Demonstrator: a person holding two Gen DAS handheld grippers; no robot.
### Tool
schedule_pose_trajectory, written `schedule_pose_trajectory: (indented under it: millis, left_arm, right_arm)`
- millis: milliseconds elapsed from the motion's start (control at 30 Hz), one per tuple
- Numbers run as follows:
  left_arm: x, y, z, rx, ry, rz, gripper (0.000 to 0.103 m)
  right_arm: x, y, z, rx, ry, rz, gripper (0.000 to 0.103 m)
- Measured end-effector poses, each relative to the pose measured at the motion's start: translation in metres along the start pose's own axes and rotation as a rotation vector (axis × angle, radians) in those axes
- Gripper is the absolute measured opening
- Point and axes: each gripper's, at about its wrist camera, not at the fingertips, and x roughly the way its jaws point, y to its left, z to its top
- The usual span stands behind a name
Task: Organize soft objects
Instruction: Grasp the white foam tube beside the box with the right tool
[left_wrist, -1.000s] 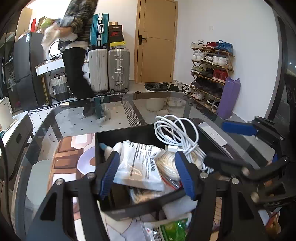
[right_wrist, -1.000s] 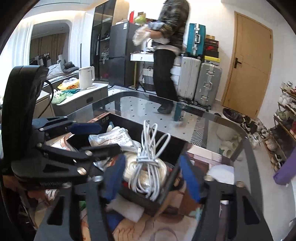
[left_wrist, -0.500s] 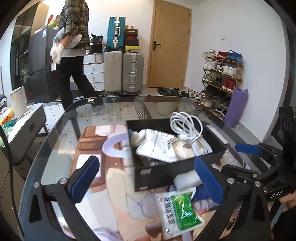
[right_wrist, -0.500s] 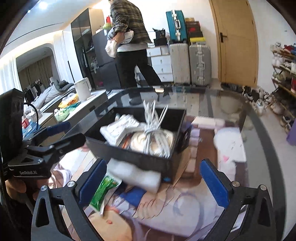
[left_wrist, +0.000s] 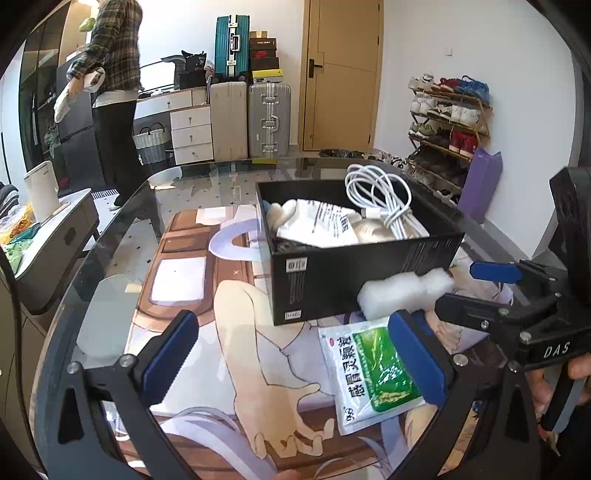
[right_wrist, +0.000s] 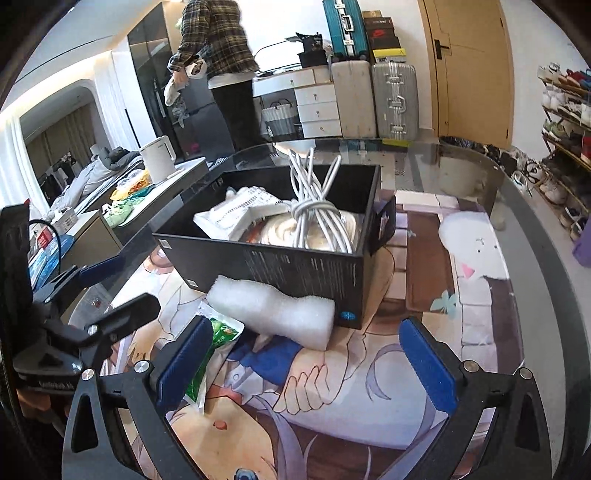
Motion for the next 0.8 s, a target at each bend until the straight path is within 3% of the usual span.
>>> schedule_pose_trajectory:
  millis: [333,800]
  left_arm:
    - [0.001,0.005,-0.007,0.013,-0.009,0.054,0.103]
    - [0.005,0.03,-0.009,-0.089,0.013,0.008,0.103]
  right_arm:
    - [0.026,0.003,0.005,0.072,0.055,0.01,0.102]
    - [0.052,0.024,0.012,0.124,0.108,-0.006,0.102]
